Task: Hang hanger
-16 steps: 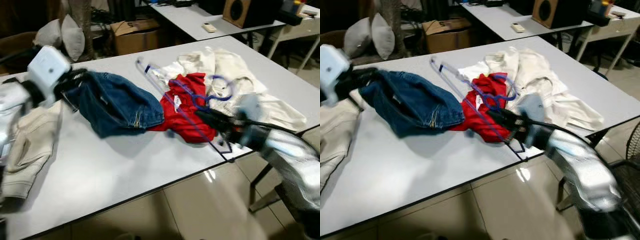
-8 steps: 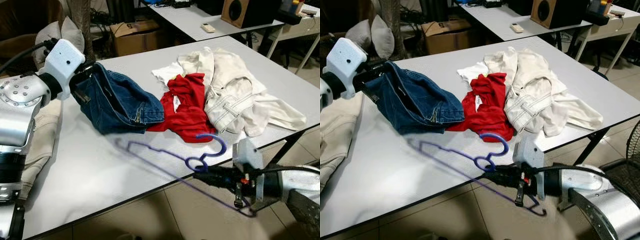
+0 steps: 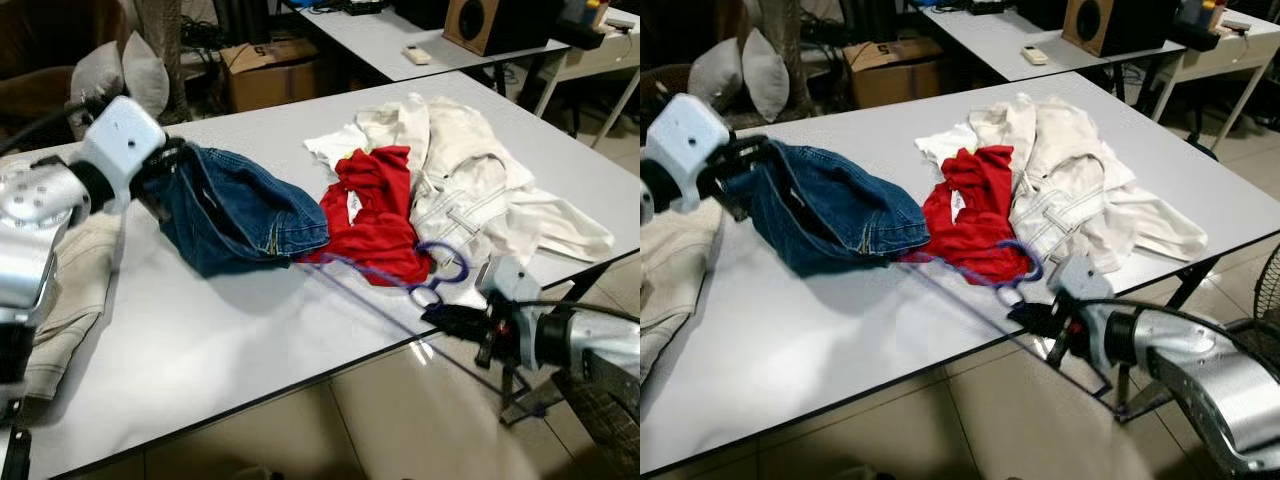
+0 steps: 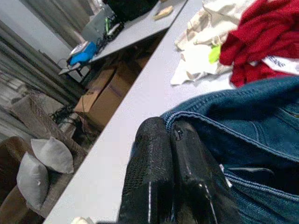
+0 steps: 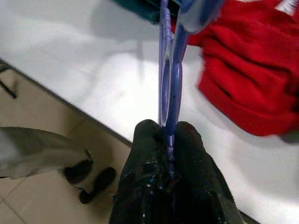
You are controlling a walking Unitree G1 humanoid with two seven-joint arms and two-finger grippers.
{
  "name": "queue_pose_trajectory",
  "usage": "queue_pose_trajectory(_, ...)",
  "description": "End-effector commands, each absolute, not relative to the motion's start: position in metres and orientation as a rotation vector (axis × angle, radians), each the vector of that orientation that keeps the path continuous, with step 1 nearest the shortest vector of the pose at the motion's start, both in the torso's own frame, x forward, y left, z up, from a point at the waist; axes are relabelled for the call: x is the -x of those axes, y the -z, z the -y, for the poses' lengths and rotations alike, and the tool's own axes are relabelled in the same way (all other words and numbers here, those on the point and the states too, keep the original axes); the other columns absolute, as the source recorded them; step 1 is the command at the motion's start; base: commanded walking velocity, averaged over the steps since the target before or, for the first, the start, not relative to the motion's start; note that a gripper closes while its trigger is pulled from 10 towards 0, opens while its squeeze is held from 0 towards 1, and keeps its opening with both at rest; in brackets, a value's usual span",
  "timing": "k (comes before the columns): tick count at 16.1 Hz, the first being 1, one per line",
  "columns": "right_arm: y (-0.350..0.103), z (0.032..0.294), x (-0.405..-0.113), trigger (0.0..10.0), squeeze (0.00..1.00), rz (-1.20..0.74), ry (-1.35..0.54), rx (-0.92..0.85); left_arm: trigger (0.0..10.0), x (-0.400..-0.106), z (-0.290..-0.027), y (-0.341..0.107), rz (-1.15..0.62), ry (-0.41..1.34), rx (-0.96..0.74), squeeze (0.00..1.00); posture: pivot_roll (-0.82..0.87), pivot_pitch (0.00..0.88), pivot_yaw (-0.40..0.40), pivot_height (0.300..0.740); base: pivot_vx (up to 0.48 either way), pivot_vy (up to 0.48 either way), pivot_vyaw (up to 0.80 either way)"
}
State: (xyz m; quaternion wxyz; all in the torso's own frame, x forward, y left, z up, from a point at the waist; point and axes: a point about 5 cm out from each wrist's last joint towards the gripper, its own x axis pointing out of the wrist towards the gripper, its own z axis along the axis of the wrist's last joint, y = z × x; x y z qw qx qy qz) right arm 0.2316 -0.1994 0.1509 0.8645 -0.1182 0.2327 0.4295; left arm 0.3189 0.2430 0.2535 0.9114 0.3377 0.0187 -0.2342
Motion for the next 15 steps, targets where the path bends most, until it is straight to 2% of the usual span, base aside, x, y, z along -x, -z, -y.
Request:
queue_pose_trajectory(1,-0.161,0.202,-0.239,10.0,0.00,-0.436,-0.863,0.243,0.0,-0.315,-0.245,-0.259,-0.035,0.485,-0.728,0.00,-0.15,0.000,0.048,0.740,0.000,0.000,0.00)
queue_pose_trajectory(6,-0.158,0.191,-0.255,10.0,0.00,-0.382,-0.860,0.157,0.0,-0.308,-0.241,-0.251,-0.058,0.538,-0.721,0.00,-0.14,0.000,0.042,0.740,0.000,0.000,0.00)
queue_pose_trajectory(9,-0.147,0.182,-0.273,10.0,0.00,-0.372,-0.847,0.004,0.0,-0.303,-0.241,-0.249,-0.066,0.563,-0.709,0.00,-0.14,0.000,0.044,0.740,0.000,0.000,0.00)
queue_pose_trajectory(12,-0.124,0.160,-0.280,10.0,0.00,-0.456,-0.963,-0.047,0.0,-0.296,-0.237,-0.265,0.021,0.576,-0.647,0.00,-0.12,0.000,0.026,0.740,0.000,0.000,0.00)
queue_pose_trajectory(15,-0.117,0.153,-0.295,10.0,0.00,-0.482,-0.925,-0.070,0.0,-0.286,-0.235,-0.262,0.002,0.637,-0.642,0.00,-0.11,0.000,0.019,0.740,0.000,0.000,0.00)
